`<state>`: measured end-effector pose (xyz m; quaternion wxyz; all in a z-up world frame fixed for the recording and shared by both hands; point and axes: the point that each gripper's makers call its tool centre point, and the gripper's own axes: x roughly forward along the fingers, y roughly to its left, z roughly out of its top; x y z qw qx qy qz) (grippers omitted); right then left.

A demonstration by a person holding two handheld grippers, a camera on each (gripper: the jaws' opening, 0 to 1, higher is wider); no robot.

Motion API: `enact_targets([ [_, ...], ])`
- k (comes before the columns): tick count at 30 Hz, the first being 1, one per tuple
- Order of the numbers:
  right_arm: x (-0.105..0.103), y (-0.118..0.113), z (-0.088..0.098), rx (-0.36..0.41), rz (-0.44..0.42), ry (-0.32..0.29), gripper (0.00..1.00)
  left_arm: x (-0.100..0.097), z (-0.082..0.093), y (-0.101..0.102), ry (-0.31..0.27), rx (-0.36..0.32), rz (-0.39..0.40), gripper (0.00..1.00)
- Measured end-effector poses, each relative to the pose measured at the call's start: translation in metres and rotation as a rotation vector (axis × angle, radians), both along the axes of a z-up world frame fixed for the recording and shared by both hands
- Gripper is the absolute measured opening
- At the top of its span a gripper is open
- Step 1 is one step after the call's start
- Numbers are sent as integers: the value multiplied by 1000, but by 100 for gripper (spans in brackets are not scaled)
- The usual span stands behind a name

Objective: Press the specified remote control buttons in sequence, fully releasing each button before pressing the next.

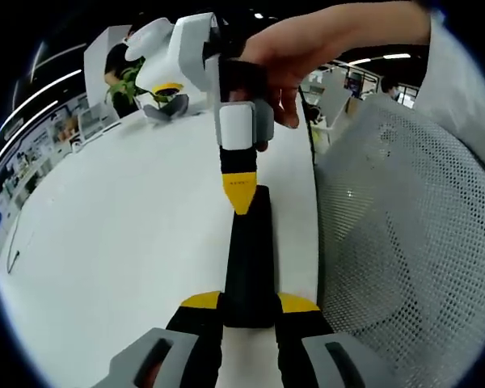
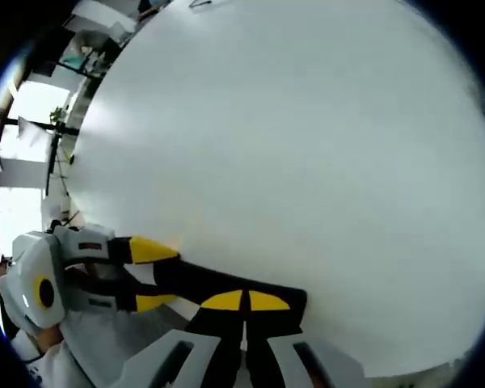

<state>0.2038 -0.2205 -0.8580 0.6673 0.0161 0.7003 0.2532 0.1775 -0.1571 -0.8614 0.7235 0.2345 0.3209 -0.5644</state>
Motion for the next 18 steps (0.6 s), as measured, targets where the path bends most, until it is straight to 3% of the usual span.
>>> enact_targets([
  [3, 0, 0, 1, 6, -28, -17, 0, 0, 0, 0, -1, 0, 0, 23],
  [7, 0, 1, 2, 12, 8, -55, 0, 0, 0, 0, -1, -1, 2, 23],
  [18, -7, 6, 9, 41, 15, -36, 0, 0, 0, 0, -3, -2, -1, 23],
])
